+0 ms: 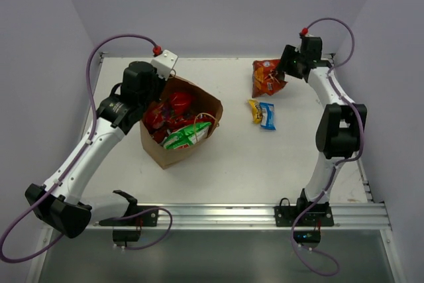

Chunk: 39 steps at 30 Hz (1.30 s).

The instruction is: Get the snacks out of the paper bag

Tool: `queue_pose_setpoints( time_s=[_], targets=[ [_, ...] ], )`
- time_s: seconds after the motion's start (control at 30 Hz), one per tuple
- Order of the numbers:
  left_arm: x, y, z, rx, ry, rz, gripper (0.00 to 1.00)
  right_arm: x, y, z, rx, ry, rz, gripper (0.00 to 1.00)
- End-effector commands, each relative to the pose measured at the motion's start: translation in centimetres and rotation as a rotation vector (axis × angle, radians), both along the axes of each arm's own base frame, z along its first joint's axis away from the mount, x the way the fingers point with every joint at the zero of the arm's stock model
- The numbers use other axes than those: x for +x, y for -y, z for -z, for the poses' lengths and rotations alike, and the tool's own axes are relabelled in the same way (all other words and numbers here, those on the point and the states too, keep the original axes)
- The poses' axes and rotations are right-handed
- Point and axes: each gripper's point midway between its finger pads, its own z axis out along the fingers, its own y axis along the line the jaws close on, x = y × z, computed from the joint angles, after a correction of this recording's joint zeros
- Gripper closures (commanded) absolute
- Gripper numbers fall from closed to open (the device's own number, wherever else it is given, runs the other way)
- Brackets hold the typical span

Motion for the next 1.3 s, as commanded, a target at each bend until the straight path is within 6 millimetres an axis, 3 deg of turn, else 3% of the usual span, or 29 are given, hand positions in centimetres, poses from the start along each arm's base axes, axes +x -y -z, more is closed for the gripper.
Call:
queue_pose_setpoints(
  time_s=[0.0,0.03,0.07,0.1,0.2,0.23,0.3,0.33,0.4,0.43,0.5,0.53,0.67,0.7,0.73,0.77,0.8,0.9,0.93,1.07,1.27],
  targets=[
    [1.3,-0.6,-7.3,-0.048,0.256,-0.019,1.00,-1.3,3.7,-2.9,-0.055,-0.009,0.161,0.36],
    [1.2,-0.5,-7.3,-0.047,0.255,-0.014,1.00,-1.9,4.0,-3.9,-0.071,0.003,0.166,0.29],
    [1.1,-0.6,-7.4,-0.050,0.257,-0.011,1.00,-3.0,4.7,-6.2,-0.105,0.041,0.182,0.23],
    [1.1,-0.4,-7.5,-0.053,0.259,-0.004,1.00,-3.7,4.9,-7.2,-0.116,0.058,0.188,0.11],
    [1.0,-0.3,-7.3,-0.053,0.254,0.003,1.00,-6.9,4.6,-11.7,-0.141,0.135,0.183,0.06],
    [1.0,-0.3,-7.2,-0.053,0.251,0.003,1.00,-8.6,3.5,-14.4,-0.147,0.193,0.152,0.05],
    [0.9,-0.3,-7.2,-0.056,0.249,0.005,1.00,-10.6,1.2,-15.9,-0.155,0.240,0.062,0.05],
    [0.7,-0.3,-7.4,-0.059,0.253,0.008,1.00,-11.9,-1.9,-16.8,-0.144,0.272,-0.026,0.05],
    [0.7,-0.3,-7.4,-0.060,0.254,0.013,1.00,-15.2,-5.4,-19.4,-0.125,0.364,-0.146,0.05],
    [0.6,-0.3,-7.4,-0.062,0.254,0.014,1.00,-16.9,-9.3,-20.5,-0.098,0.412,-0.260,0.06],
    [0.5,-0.1,-7.4,-0.066,0.251,0.022,1.00,-19.8,-12.9,-21.7,-0.055,0.473,-0.393,0.07],
    [0.4,-0.1,-7.4,-0.069,0.250,0.026,1.00,-21.4,-15.7,-22.2,-0.029,0.500,-0.478,0.08],
    [0.0,0.2,-7.3,-0.078,0.246,0.050,1.00,-25.0,-21.6,-23.9,-0.031,0.584,-0.685,0.08],
    [-0.1,0.3,-7.3,-0.080,0.247,0.054,1.00,-25.1,-22.9,-22.9,-0.065,0.569,-0.739,0.08],
    [-0.3,0.4,-7.3,-0.083,0.247,0.063,1.00,-26.4,-24.7,-24.0,-0.060,0.594,-0.788,0.08],
    [-0.3,0.6,-7.1,-0.086,0.241,0.074,1.00,-26.7,-25.8,-23.7,-0.071,0.593,-0.822,0.08],
    [-0.4,0.7,-7.1,-0.090,0.239,0.079,1.00,-26.6,-27.2,-22.3,-0.131,0.587,-0.880,0.08],
    [-0.7,1.0,-7.0,-0.101,0.232,0.103,1.00,-27.9,-30.3,-21.0,-0.216,0.634,-1.025,0.08],
    [-0.9,1.2,-7.0,-0.104,0.228,0.113,1.00,-28.2,-31.5,-19.6,-0.237,0.631,-1.086,0.08],
    [-1.4,1.8,-7.3,-0.120,0.229,0.157,1.00,-27.8,-33.4,-16.8,-0.393,0.698,-1.233,0.08],
    [-2.1,2.7,-7.8,-0.161,0.228,0.211,1.00,-25.2,-34.2,-13.1,-0.575,0.704,-1.251,0.08]
  ],
)
